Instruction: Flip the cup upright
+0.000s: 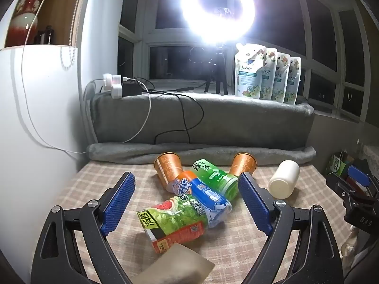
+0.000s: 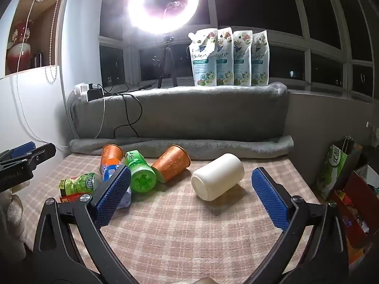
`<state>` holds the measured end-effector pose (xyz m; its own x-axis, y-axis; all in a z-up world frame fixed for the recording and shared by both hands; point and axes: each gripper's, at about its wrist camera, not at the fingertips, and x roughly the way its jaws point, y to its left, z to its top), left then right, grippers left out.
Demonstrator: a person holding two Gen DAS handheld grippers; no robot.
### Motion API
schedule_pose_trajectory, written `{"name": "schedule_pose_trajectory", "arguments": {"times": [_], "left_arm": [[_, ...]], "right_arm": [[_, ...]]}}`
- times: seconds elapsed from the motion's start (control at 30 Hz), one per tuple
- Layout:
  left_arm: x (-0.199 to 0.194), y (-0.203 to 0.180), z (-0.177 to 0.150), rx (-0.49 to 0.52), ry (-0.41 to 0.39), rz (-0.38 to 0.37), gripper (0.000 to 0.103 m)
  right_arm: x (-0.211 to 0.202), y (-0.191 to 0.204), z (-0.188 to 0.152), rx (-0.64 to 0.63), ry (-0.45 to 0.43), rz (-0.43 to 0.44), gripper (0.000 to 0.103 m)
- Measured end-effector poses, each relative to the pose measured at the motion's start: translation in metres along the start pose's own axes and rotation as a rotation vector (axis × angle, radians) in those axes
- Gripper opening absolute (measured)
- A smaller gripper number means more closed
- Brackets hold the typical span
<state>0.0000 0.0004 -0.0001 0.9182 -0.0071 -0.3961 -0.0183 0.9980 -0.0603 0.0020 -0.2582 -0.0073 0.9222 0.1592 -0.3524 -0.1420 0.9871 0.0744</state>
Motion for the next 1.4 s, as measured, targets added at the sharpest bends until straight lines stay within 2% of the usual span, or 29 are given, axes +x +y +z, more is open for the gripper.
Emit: {"name": "schedule_pose_trajectory", "arguments": {"times": [1.4], "left_arm": [[-0.0078,-0.0019,0.0032,0.008,-0.003,0.002,0.089]], "right_arm": [[-0.0033,0.0013,0.0039,-0.006,-0.004,-0.009,0.103]]}}
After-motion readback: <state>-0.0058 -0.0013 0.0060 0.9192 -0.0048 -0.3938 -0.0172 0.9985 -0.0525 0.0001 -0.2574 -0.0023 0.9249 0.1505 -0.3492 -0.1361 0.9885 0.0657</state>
